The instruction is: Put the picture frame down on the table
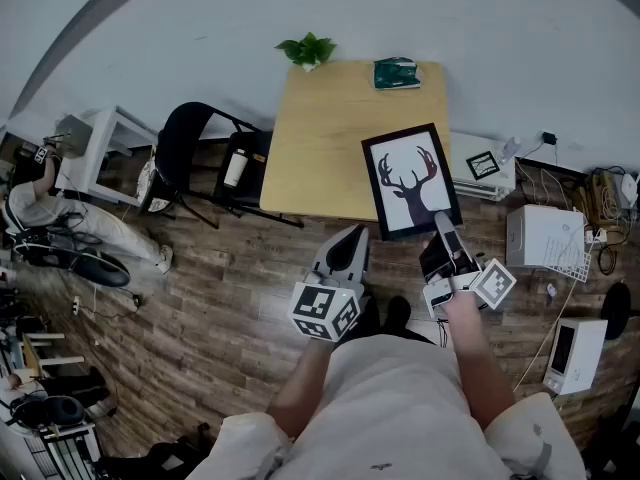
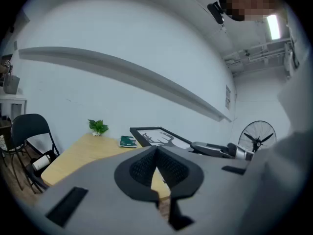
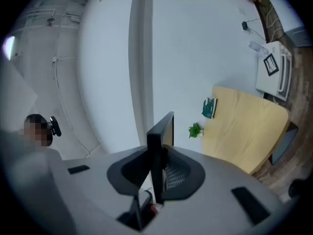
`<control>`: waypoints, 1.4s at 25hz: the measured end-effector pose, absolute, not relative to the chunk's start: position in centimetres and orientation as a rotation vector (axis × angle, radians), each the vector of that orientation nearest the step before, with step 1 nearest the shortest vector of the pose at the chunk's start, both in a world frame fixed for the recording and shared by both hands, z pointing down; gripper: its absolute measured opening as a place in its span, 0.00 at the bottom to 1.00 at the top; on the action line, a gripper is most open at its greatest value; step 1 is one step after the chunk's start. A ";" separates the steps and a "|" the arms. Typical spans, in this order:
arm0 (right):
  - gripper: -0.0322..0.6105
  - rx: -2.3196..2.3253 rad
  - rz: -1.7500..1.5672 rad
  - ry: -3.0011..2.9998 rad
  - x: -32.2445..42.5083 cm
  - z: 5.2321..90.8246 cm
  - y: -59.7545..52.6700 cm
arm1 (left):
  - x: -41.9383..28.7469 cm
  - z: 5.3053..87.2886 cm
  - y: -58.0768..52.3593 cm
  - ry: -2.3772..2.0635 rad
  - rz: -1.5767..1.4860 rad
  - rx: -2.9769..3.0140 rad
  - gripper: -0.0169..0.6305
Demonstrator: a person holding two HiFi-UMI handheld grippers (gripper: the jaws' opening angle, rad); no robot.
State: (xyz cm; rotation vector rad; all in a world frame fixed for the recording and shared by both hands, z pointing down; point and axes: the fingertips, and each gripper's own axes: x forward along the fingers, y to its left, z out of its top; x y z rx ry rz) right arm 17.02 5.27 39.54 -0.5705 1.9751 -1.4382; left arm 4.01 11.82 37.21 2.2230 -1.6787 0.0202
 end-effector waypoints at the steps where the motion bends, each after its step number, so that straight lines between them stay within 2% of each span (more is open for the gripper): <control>1: 0.15 -0.570 -1.440 1.973 17.0 39.4 5.2 | 4.1 37.2 11.7 -1.677 0.022 2.221 0.04; 28: 0.14 -0.524 -1.452 1.894 19.4 40.2 5.7 | 6.8 38.3 12.6 -1.681 0.072 2.223 0.04; 35: 0.14 -0.551 -1.467 1.866 18.4 41.3 4.7 | 5.3 38.6 11.3 -1.656 0.077 2.235 0.04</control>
